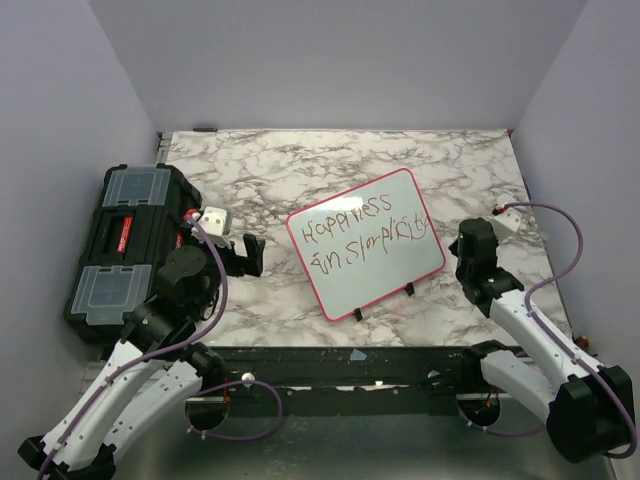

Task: Write a sentence on the whiteboard
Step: Put down the whiteboard marker at the center of the board.

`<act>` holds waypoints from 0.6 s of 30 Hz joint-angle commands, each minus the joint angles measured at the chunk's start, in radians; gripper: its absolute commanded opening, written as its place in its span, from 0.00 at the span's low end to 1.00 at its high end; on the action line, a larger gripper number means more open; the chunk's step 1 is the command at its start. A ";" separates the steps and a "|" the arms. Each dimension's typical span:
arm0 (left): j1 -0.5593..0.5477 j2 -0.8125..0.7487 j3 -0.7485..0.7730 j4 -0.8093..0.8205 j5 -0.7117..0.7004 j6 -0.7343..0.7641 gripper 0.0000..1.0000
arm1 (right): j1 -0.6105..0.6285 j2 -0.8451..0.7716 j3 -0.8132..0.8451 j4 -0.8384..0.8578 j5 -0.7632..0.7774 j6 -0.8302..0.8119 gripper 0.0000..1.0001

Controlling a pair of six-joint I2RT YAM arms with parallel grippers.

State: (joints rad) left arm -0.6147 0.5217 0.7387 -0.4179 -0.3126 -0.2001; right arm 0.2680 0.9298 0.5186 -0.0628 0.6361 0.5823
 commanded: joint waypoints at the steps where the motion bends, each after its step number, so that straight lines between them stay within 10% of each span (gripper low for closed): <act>1: 0.005 -0.010 0.007 -0.047 0.022 0.092 0.98 | -0.004 0.001 -0.046 0.011 -0.020 0.068 0.01; 18: 0.005 -0.076 -0.122 0.043 0.033 0.114 0.98 | -0.005 -0.102 -0.115 -0.108 0.020 0.201 0.42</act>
State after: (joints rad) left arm -0.6144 0.4580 0.6327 -0.4171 -0.3012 -0.0872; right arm 0.2680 0.8692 0.4034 -0.1326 0.6239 0.7502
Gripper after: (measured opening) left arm 0.984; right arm 0.355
